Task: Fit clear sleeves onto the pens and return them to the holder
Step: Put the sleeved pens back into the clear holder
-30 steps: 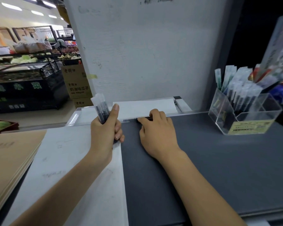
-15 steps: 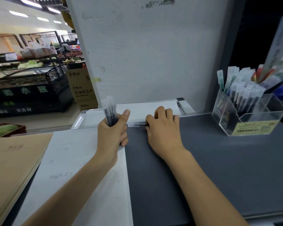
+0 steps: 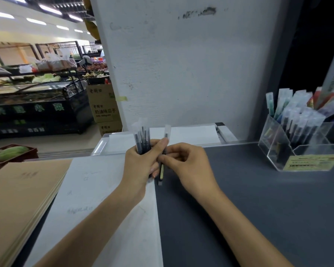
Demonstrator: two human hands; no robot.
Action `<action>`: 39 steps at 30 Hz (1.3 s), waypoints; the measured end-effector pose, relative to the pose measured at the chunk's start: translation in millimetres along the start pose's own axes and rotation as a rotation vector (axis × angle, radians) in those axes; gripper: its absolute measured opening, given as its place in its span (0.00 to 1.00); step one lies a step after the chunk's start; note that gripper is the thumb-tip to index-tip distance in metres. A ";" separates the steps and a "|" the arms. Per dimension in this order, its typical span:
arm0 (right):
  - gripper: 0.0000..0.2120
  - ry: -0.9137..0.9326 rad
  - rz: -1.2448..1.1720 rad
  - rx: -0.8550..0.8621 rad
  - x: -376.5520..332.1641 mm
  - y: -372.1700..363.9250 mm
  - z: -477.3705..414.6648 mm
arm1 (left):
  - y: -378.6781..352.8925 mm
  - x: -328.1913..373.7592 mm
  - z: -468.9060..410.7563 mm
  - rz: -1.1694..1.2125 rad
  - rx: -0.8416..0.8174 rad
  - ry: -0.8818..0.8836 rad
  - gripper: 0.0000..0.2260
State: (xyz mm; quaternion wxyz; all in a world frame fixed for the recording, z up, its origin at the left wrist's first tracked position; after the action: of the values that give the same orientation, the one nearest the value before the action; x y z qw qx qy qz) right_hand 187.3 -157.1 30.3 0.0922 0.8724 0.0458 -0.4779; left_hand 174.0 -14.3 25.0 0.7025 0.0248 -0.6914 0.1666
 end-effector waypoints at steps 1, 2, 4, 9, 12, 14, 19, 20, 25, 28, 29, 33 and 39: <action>0.04 0.021 0.032 -0.004 -0.3 1.7 0.6 | -1.3 0.4 0.0 -0.021 -0.010 -0.007 0.11; 0.05 0.047 0.060 -0.016 -1.4 3.6 0.9 | -2.8 1.0 0.5 -0.045 -0.022 -0.019 0.12; 0.06 0.093 0.103 -0.042 -5.0 5.3 2.6 | -4.2 2.0 2.5 -0.093 -0.018 -0.057 0.10; 0.06 0.032 0.048 -0.012 -6.4 2.6 3.6 | 4.5 0.6 2.5 -0.102 0.201 -0.090 0.14; 0.11 -0.096 -0.057 0.126 -0.2 13.4 1.0 | 13.1 4.8 1.4 -0.008 0.263 -0.099 0.19; 0.11 -0.148 -0.028 0.214 4.0 23.5 -0.8 | 14.6 8.5 3.6 -0.033 0.279 -0.126 0.24; 0.12 -0.223 0.065 0.304 8.9 32.2 0.7 | 4.5 13.2 13.4 -0.061 0.198 -0.265 0.11; 0.12 -0.218 0.084 0.303 8.4 31.9 1.3 | 1.0 11.6 13.9 -0.108 0.167 -0.271 0.09; 0.10 -0.173 0.179 0.302 3.2 30.4 3.0 | -11.7 -2.0 9.3 -0.399 0.036 -0.139 0.06; 0.10 -0.164 0.191 0.315 2.3 32.3 3.8 | -15.4 -4.5 7.4 -0.466 0.003 -0.146 0.07; 0.10 -0.161 0.193 0.322 2.0 33.0 4.0 | -15.4 -5.0 7.4 -0.494 0.006 -0.150 0.07; 0.10 -0.149 0.198 0.334 1.3 34.2 4.8 | -13.6 -4.7 9.7 -0.492 -0.004 -0.116 0.05; 0.10 -0.136 0.218 0.389 -2.3 38.3 4.6 | -17.2 0.5 17.3 -0.422 -0.056 -0.131 0.11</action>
State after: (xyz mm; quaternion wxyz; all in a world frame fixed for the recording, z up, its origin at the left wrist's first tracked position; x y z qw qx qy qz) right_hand 188.8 -195.5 34.3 -0.0238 0.8392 -0.1483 -0.5227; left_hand 161.9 -35.1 29.7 0.6757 0.1601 -0.7196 -0.0054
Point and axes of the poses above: each hand's wrist, its own z-axis away from the middle knuckle, its own y-axis out of the back of the hand, x = y × z, the point moved 4 cm from there along -z, towards the middle knuckle, and after that the axes turned 14 degrees about y, right-handed, at the moved point
